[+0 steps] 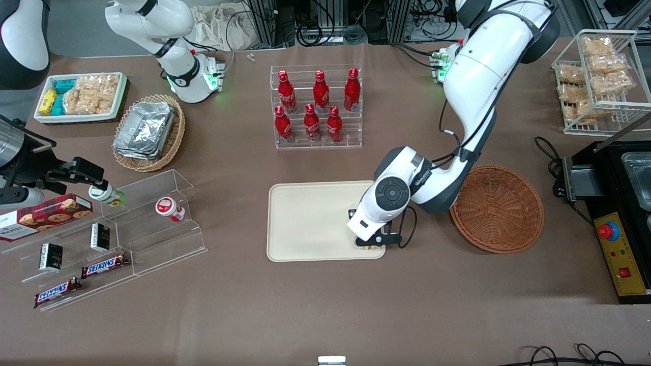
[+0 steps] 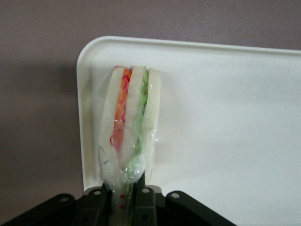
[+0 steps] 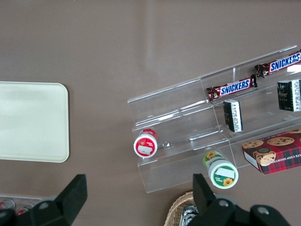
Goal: Place sandwich from basket to tray
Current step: 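Open the left gripper and withdraw it back toward the basket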
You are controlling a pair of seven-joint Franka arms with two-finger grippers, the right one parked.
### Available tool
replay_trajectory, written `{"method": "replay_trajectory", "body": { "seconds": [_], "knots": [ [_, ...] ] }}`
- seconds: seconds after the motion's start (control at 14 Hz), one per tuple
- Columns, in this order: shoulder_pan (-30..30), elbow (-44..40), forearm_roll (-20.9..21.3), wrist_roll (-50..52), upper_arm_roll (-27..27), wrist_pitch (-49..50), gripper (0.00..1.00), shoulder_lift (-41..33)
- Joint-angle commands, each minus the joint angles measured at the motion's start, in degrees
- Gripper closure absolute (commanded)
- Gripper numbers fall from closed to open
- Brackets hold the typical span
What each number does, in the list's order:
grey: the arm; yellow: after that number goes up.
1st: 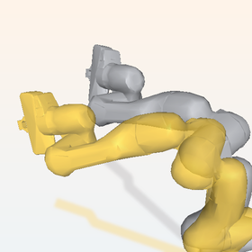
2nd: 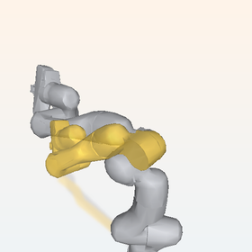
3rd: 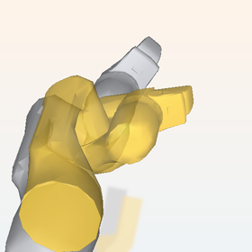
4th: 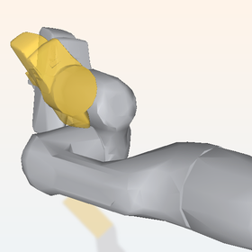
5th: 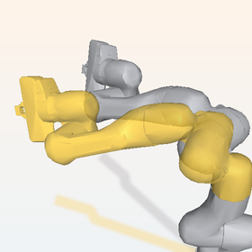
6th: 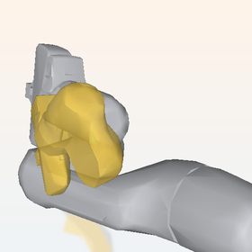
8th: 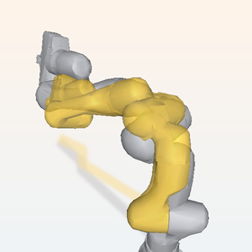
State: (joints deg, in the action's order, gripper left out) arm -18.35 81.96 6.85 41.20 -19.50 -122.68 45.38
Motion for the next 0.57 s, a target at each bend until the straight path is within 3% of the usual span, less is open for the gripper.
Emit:
{"method": "replay_trajectory", "body": {
  "seconds": [0.0, 0.29, 0.5],
  "knots": [
    [-0.81, -2.24, 1.41, 1.43, 0.43, -1.15, 0.00, 1.38],
    [0.59, -2.59, 1.41, 1.42, 0.60, -1.15, 0.00, -1.69],
    [2.78, -1.98, 1.41, 1.60, 1.56, -0.36, 0.00, -8.35]
  ]
}}
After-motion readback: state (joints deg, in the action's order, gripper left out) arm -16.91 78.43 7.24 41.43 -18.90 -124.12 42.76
